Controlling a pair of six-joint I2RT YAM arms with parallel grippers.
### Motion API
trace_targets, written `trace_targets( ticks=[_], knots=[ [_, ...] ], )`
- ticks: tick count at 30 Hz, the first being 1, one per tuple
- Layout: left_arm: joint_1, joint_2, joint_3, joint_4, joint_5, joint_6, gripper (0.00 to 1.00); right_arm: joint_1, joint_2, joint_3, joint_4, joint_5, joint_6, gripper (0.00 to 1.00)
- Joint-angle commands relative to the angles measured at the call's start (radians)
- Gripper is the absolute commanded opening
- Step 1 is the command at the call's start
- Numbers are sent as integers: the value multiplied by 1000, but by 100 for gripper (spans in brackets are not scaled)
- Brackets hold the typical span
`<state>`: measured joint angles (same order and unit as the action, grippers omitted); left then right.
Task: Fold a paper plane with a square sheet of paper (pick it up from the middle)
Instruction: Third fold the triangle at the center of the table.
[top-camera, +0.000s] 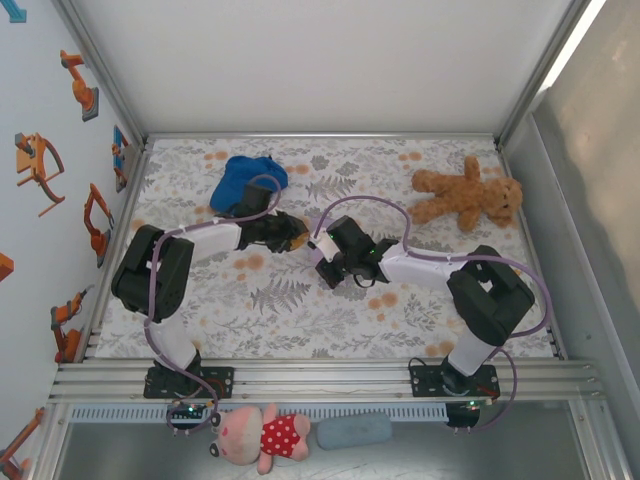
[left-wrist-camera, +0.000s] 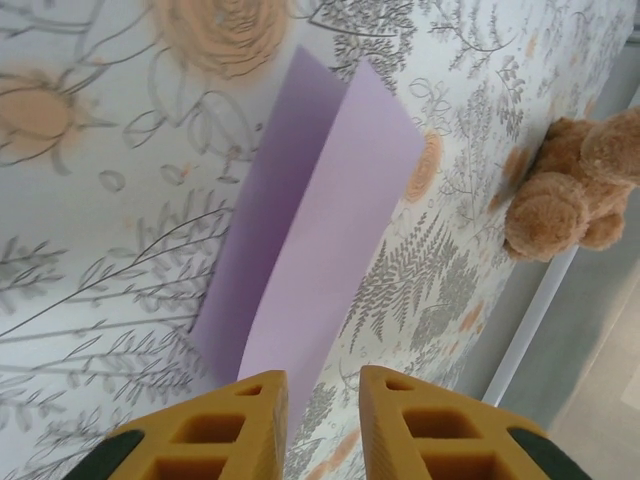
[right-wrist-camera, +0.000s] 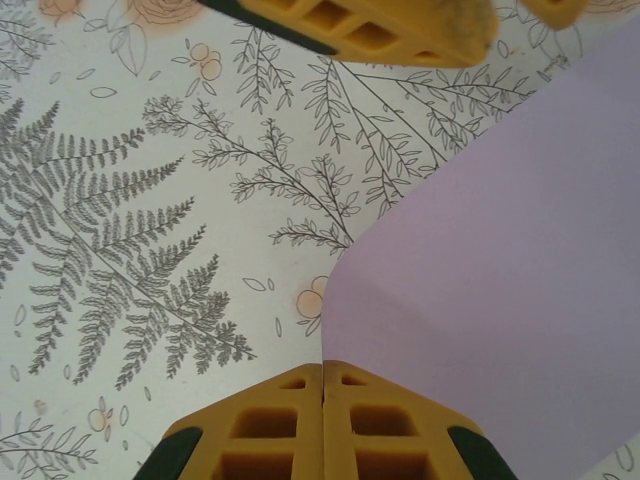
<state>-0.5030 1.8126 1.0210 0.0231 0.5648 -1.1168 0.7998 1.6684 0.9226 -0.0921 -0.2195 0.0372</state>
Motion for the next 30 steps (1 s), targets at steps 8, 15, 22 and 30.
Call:
trace_targets(
  ticks=[8, 15, 22, 30],
  knots=[
    [-37, 198, 164, -16, 30, 33, 18, -34, -21, -21, 0, -121, 58, 0],
    [-44, 260, 224, -146, -4, 86, 17, -73, -9, -26, 11, -138, 93, 0],
    [-48, 295, 252, -244, -32, 132, 16, -116, 40, -2, 5, -84, 140, 0],
    [-46, 299, 254, -246, -25, 138, 16, -139, 82, 28, -12, -36, 174, 0]
  ],
)
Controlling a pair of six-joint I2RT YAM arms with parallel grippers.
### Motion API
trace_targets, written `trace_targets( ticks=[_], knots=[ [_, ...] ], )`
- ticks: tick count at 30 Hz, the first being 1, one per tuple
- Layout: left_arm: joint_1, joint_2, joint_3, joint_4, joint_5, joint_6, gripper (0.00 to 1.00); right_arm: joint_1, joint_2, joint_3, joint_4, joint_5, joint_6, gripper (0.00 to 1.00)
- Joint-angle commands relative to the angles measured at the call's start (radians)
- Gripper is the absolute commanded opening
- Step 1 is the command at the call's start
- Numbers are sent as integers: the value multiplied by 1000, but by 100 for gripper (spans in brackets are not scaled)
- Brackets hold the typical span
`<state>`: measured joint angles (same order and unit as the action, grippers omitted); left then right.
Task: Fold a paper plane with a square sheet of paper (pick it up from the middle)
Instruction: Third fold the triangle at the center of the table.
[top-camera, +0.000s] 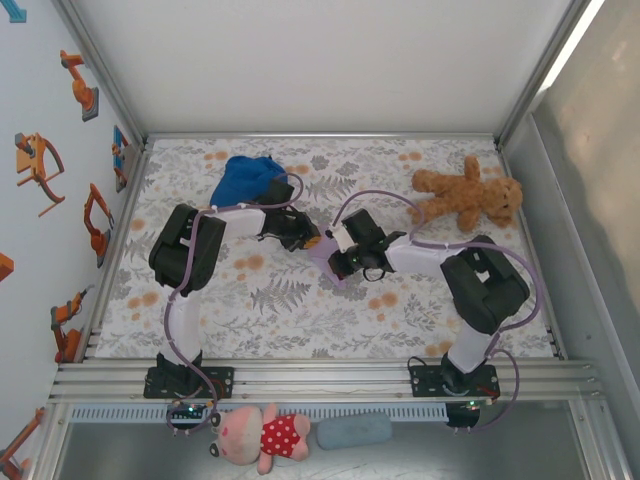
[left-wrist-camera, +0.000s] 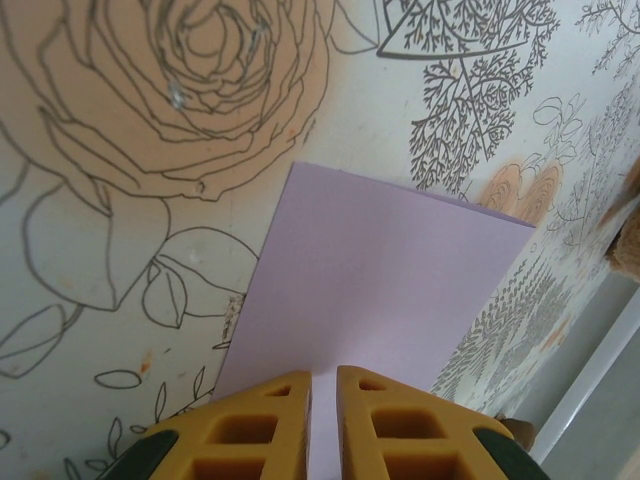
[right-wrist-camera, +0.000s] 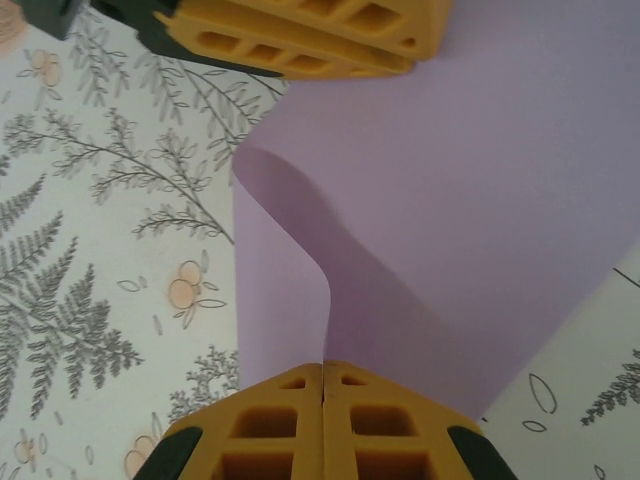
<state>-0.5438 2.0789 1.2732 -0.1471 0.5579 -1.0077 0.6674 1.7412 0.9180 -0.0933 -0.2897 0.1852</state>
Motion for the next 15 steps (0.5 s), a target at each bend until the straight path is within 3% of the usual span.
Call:
trace_targets(
  ticks=[1, 15],
  knots=[
    [-5, 35, 4, -75, -16, 30, 16, -7, 11, 35, -12, 42, 27, 0],
    [-10, 44, 12, -75, -5, 37, 16, -11, 39, 57, -32, 76, 29, 0]
  ],
)
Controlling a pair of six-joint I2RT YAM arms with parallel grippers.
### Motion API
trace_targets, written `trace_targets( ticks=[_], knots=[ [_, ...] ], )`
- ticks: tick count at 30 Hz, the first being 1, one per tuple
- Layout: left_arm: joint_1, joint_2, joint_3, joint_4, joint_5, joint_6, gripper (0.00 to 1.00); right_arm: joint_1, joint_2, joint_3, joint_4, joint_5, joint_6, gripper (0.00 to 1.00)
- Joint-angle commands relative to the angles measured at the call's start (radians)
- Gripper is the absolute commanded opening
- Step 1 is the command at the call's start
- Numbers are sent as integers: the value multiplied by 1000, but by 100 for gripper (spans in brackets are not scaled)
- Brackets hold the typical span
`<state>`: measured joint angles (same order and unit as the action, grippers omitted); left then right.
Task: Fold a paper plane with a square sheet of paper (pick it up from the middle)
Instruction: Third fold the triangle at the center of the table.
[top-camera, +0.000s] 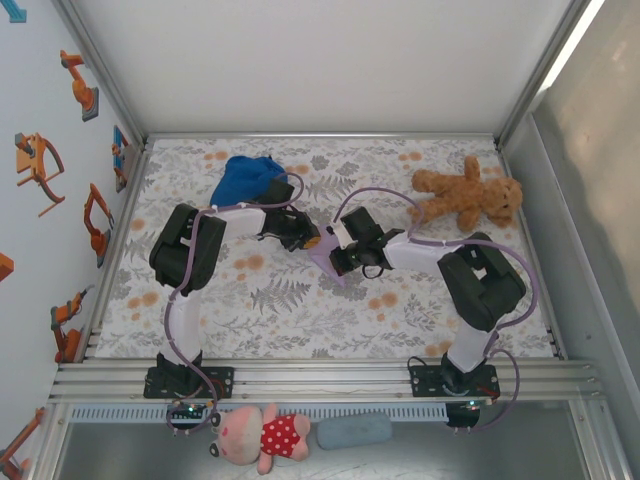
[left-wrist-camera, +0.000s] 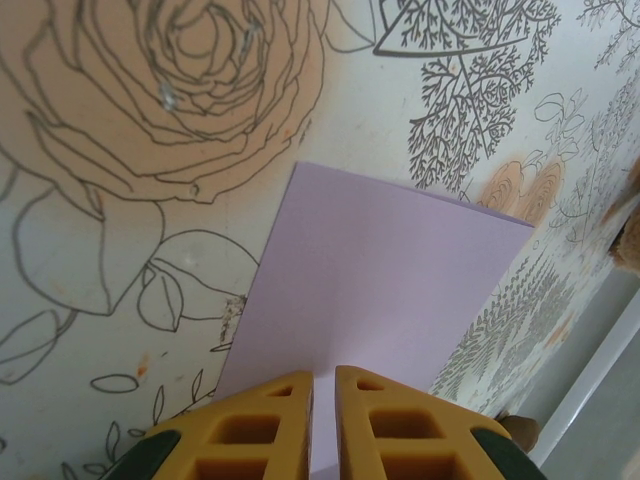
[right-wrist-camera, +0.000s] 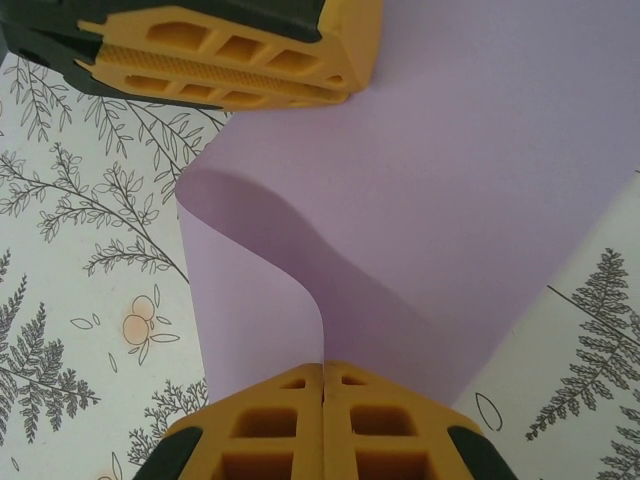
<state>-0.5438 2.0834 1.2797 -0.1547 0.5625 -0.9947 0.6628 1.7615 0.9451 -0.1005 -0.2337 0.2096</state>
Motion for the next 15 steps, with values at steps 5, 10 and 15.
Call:
trace_targets(
  ticks=[5, 10, 15],
  knots=[
    [-13, 40, 5, -68, -9, 25, 16, -6, 24, 34, -27, 22, 3, 0],
    [-12, 40, 6, -67, -9, 23, 16, -6, 31, 36, -30, 24, 1, 0],
    [-14, 42, 9, -68, -9, 23, 15, -6, 38, 40, -34, 27, 0, 0]
  ],
)
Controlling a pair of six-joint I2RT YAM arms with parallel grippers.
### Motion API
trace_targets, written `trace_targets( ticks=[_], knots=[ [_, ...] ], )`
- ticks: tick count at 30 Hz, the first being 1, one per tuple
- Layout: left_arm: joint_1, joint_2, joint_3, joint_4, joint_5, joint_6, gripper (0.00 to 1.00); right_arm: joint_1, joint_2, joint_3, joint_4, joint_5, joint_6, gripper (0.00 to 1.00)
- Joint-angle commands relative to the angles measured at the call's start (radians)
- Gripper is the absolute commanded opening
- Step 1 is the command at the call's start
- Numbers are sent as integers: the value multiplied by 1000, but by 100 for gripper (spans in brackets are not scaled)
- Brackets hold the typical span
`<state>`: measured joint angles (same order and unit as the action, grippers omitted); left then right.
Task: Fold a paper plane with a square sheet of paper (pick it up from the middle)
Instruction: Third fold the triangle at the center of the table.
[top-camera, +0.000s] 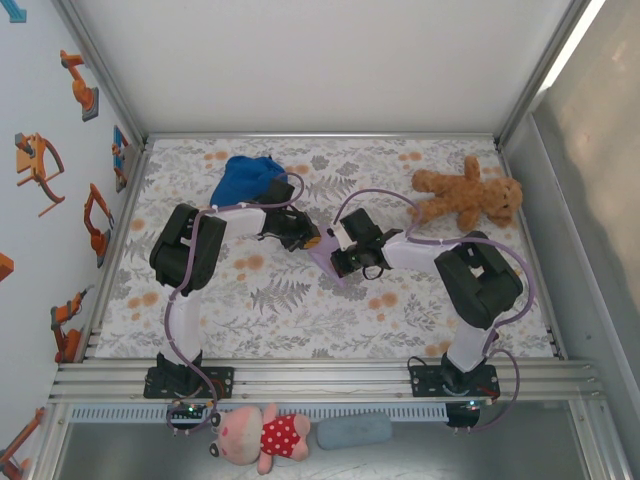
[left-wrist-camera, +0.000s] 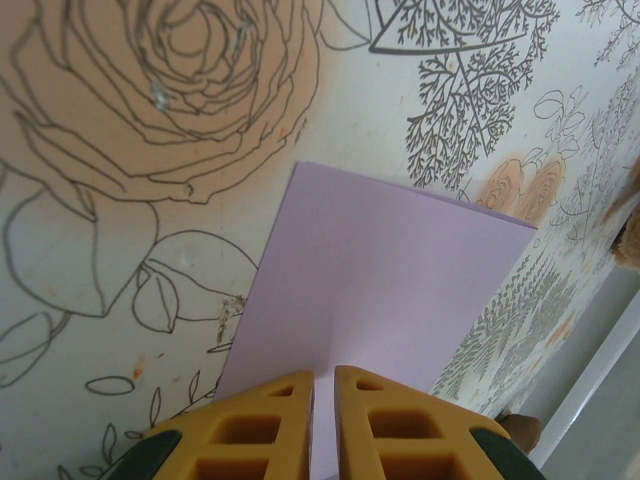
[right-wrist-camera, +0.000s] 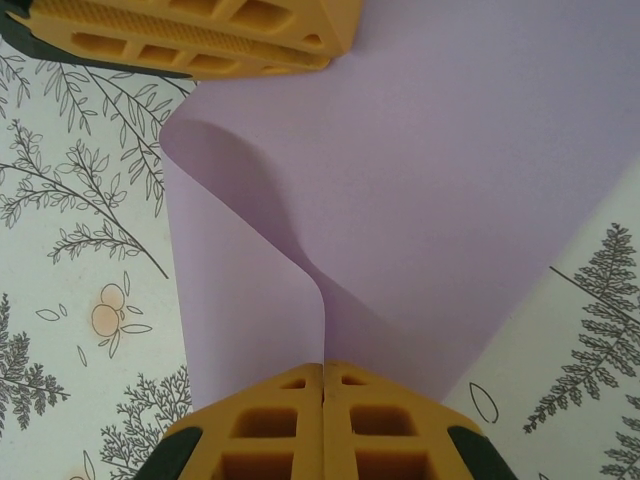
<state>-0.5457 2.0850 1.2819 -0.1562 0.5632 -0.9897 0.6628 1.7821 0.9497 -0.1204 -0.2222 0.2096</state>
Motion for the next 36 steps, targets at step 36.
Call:
trace_targets(
  ticks=[36],
  knots=[
    [1, -243, -200, 139, -65, -97, 19, -5, 69, 50, -68, 17, -4, 0]
  ],
)
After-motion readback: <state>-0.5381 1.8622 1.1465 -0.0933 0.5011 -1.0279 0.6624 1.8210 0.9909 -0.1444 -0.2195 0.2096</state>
